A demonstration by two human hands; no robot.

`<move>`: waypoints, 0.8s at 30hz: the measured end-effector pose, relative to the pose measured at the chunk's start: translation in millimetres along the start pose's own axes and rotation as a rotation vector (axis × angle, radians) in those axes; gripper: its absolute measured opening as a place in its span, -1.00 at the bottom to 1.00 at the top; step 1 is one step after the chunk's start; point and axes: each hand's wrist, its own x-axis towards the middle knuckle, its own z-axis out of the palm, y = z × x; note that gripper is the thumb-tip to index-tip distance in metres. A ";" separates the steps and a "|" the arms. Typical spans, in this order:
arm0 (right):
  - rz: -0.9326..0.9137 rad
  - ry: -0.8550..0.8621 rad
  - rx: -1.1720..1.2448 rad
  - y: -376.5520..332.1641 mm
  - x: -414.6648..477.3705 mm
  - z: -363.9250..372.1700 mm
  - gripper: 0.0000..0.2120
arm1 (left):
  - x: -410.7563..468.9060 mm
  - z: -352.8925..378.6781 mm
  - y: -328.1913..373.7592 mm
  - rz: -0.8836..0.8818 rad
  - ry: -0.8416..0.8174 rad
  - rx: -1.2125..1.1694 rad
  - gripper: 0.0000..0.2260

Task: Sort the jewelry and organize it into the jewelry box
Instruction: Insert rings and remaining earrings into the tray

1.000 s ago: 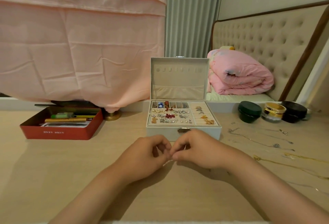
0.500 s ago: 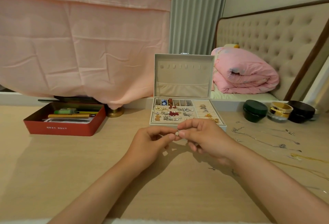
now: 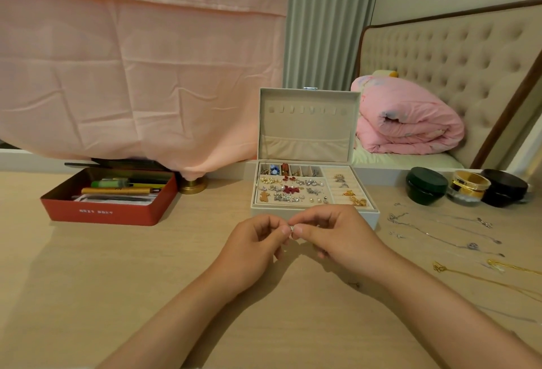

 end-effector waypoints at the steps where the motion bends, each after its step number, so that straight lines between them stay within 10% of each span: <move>1: -0.017 0.001 -0.024 0.0 -0.6 0.3 -0.88 | 0.1 -0.1 -0.1 0.005 0.001 0.015 -0.85; 13: -0.103 0.059 -0.203 -5.8 1.5 -5.9 -0.80 | 7.7 2.2 4.8 0.013 0.027 0.042 -0.90; 24: -0.136 0.191 -0.855 -18.1 56.8 -26.8 -0.87 | 62.7 -5.5 -7.3 0.409 0.112 0.894 -0.74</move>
